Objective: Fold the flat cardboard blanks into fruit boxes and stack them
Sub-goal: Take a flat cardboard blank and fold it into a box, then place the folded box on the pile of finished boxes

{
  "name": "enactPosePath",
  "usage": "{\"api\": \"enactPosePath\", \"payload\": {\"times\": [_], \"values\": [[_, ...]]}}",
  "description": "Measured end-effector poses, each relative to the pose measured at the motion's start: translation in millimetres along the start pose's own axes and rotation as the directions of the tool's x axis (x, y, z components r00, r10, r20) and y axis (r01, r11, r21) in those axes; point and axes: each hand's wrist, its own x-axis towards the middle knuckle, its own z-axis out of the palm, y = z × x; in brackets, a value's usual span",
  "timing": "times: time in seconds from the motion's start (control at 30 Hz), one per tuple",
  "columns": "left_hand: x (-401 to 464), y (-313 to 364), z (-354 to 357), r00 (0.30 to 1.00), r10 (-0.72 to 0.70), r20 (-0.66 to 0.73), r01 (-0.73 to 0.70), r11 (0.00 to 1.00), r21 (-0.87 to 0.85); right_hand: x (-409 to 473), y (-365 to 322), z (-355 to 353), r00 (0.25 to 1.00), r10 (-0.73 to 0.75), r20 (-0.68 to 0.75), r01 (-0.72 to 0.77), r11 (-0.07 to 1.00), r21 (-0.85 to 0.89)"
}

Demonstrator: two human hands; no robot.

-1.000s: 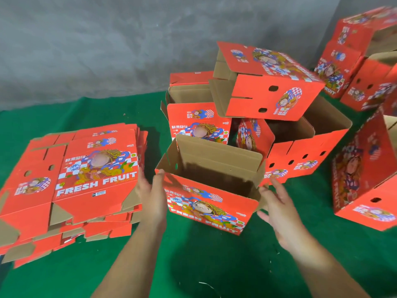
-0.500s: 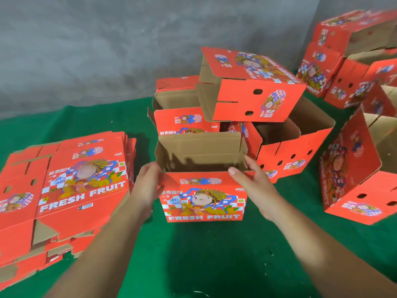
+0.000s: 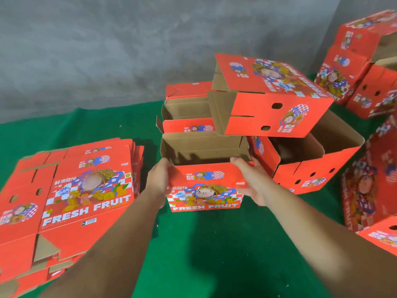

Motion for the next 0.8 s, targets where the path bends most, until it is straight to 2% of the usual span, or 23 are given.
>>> {"api": "enactPosePath", "payload": {"times": [0.07, 0.13, 0.23, 0.33, 0.5, 0.67, 0.8], "values": [[14.9, 4.2, 1.2, 0.997, 0.069, 0.016, -0.068, 0.995, -0.072, 14.5, -6.6, 3.1, 0.997, -0.08, 0.012, 0.078, 0.993, 0.083], [28.7, 2.8, 3.8, 0.991, 0.08, 0.107, -0.073, 0.995, -0.064, 28.8, -12.5, 8.7, 0.989, -0.149, -0.023, 0.151, 0.98, 0.131], [34.1, -0.1, 13.0, 0.969, -0.066, 0.238, 0.04, 0.993, 0.115, 40.3, -15.0, 19.9, 0.99, -0.111, -0.084, 0.126, 0.973, 0.196], [34.4, 4.4, 22.2, 0.977, -0.066, 0.205, 0.051, 0.996, 0.075, 45.5, -18.4, 33.0, 0.989, -0.045, -0.14, 0.077, 0.969, 0.233], [44.0, 22.4, 28.0, 0.994, -0.018, 0.11, 0.028, 0.996, -0.088, 54.9, -33.9, 46.9, 0.973, -0.052, -0.223, 0.111, 0.959, 0.262], [59.4, 17.5, 24.8, 0.993, 0.05, 0.108, -0.038, 0.993, -0.109, 66.5, -35.5, 47.9, 0.989, -0.035, -0.14, 0.086, 0.924, 0.373], [73.6, 12.4, 28.8, 0.991, 0.086, 0.104, -0.07, 0.986, -0.153, 76.1, -35.6, 48.2, 0.991, -0.035, -0.132, 0.086, 0.911, 0.403]]}}
